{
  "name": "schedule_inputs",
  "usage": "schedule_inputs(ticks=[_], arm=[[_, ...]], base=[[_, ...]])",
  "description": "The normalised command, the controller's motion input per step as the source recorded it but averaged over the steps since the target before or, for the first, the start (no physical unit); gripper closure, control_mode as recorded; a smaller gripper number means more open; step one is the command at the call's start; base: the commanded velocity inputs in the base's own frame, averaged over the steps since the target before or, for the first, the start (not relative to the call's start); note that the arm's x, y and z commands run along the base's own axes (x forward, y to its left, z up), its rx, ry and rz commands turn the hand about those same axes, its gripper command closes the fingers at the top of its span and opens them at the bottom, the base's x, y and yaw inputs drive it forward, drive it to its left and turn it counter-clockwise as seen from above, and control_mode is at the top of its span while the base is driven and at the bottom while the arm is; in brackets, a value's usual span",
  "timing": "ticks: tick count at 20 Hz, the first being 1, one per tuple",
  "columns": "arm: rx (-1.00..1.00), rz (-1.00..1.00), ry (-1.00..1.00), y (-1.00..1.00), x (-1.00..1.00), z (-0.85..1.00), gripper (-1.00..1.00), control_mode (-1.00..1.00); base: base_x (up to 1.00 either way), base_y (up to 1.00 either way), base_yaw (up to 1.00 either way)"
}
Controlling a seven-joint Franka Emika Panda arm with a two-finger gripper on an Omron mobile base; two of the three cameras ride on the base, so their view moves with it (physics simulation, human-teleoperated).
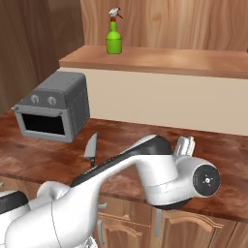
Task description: Move the cutting board and knife to the sink. Then move spray from the cabinet to the counter.
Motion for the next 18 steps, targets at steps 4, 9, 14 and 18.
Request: schedule_inputs(ticks=[4,9,14,18], arm=[[-0.05,-0.02,0.20,0.09,0.00,0.92,1.00,-1.00],[-0.06,-0.02,0.20,0.19,-0.04,0.83,1.00,-1.00],[-0.09,-0.06,0.15,0.44,-0.44,0.47,1.00,-1.00],[-0.08,-0.12,0.17,0.68,-0.32,0.27,1.00,-1.00]], base=[[0.00,0.00,0.00],[0.00,0.00,0.00],[0.00,0.00,0.00],[0.00,0.00,0.00]])
